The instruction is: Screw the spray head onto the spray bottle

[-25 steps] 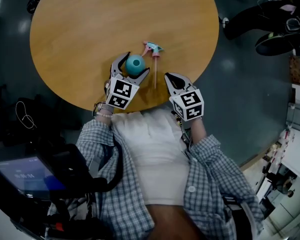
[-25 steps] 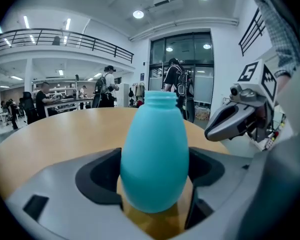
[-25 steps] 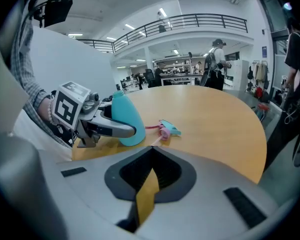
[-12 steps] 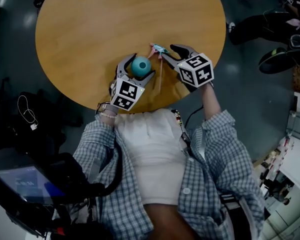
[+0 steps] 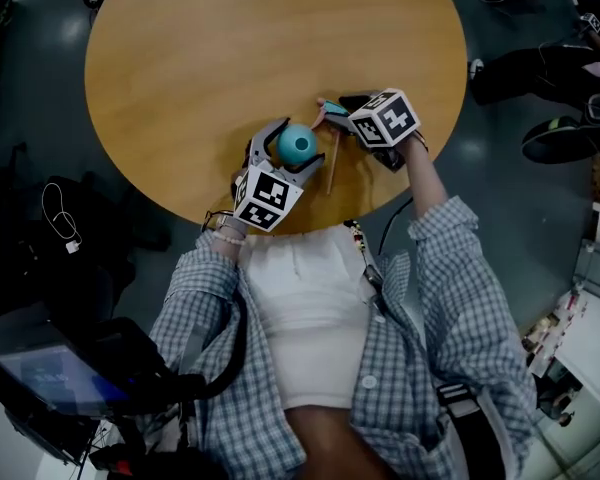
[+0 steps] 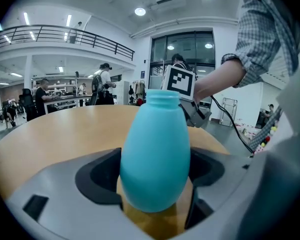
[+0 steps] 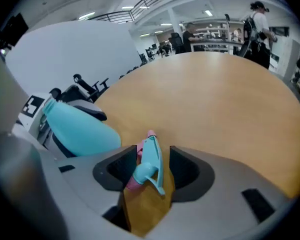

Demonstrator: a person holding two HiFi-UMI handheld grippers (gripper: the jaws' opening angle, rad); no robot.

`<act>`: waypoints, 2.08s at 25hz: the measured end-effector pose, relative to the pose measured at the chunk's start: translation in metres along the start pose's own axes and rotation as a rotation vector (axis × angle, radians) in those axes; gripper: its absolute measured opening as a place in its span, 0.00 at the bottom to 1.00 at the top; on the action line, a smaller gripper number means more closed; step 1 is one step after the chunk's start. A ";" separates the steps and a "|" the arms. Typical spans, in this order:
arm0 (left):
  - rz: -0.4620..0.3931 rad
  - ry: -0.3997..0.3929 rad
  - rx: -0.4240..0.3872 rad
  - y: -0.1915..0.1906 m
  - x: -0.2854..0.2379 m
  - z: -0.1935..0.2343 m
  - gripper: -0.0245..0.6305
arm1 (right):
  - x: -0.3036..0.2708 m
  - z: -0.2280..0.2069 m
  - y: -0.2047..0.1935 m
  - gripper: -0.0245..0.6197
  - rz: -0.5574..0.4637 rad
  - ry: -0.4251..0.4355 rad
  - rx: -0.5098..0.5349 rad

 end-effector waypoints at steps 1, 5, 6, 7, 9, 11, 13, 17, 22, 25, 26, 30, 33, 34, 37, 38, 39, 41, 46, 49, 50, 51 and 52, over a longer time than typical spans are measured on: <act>-0.003 -0.001 0.002 0.000 0.000 0.000 0.65 | 0.000 -0.001 -0.001 0.34 0.005 0.016 -0.023; -0.010 -0.002 0.009 0.001 0.001 0.000 0.65 | 0.002 -0.001 0.000 0.32 -0.008 0.024 -0.017; -0.011 -0.002 0.010 0.002 0.001 0.000 0.65 | 0.002 0.000 0.000 0.32 -0.009 0.021 -0.013; -0.012 -0.003 0.010 0.003 0.000 0.000 0.65 | 0.002 0.001 0.000 0.30 -0.011 0.022 -0.018; -0.013 -0.005 0.010 0.003 0.000 0.000 0.65 | 0.003 0.003 0.000 0.26 -0.018 0.027 -0.039; -0.014 -0.005 0.013 0.003 0.000 0.000 0.65 | 0.003 0.004 0.000 0.25 -0.031 0.015 -0.048; -0.015 -0.004 0.017 0.002 0.000 0.001 0.65 | 0.006 0.004 0.001 0.24 -0.052 0.000 -0.056; -0.016 -0.012 0.015 0.001 -0.002 0.001 0.65 | 0.020 0.002 0.003 0.21 -0.108 -0.062 -0.053; -0.016 -0.015 0.019 -0.002 -0.002 0.003 0.65 | 0.050 0.002 0.013 0.21 -0.235 -0.182 0.002; -0.013 -0.018 0.018 -0.003 -0.003 0.005 0.65 | 0.081 0.003 0.024 0.21 -0.352 -0.308 0.054; -0.012 -0.018 0.017 -0.003 -0.003 0.006 0.65 | 0.092 0.004 0.028 0.21 -0.383 -0.353 0.077; -0.016 -0.016 0.011 -0.009 0.000 0.009 0.65 | 0.143 0.024 0.048 0.21 -0.492 -0.500 0.182; -0.023 -0.019 0.012 -0.010 0.000 0.012 0.65 | 0.189 0.045 0.069 0.21 -0.602 -0.551 0.221; -0.024 -0.018 0.014 -0.010 0.001 0.013 0.65 | 0.204 0.052 0.077 0.21 -0.642 -0.566 0.238; -0.022 -0.020 0.019 -0.009 0.000 0.016 0.65 | 0.239 0.075 0.095 0.21 -0.725 -0.596 0.303; -0.020 -0.023 0.019 -0.010 0.000 0.017 0.65 | 0.247 0.083 0.099 0.21 -0.735 -0.603 0.322; -0.019 -0.026 0.018 -0.010 -0.001 0.017 0.65 | 0.253 0.090 0.102 0.21 -0.744 -0.607 0.334; -0.023 -0.031 0.017 -0.009 -0.002 0.017 0.65 | 0.265 0.103 0.107 0.21 -0.779 -0.607 0.345; -0.018 -0.035 0.019 -0.008 -0.002 0.019 0.65 | 0.273 0.126 0.119 0.21 -0.845 -0.587 0.393; -0.020 -0.037 0.020 -0.007 -0.002 0.019 0.65 | 0.254 0.132 0.120 0.21 -0.801 -0.595 0.464; -0.023 -0.037 0.019 -0.006 -0.002 0.019 0.65 | 0.245 0.133 0.119 0.21 -0.772 -0.602 0.484; -0.024 -0.036 0.018 -0.006 -0.002 0.019 0.65 | 0.236 0.134 0.117 0.21 -0.745 -0.604 0.496; -0.023 -0.035 0.018 -0.006 -0.003 0.019 0.65 | 0.227 0.136 0.114 0.21 -0.726 -0.600 0.502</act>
Point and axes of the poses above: the fingertips, and each gripper's own axes: x backward along the fingers, z to its left, y out of its top, the point moved 2 cm from there along x, backward along the fingers, and after that the axes turned 10 degrees about z, right-handed, at the moved point
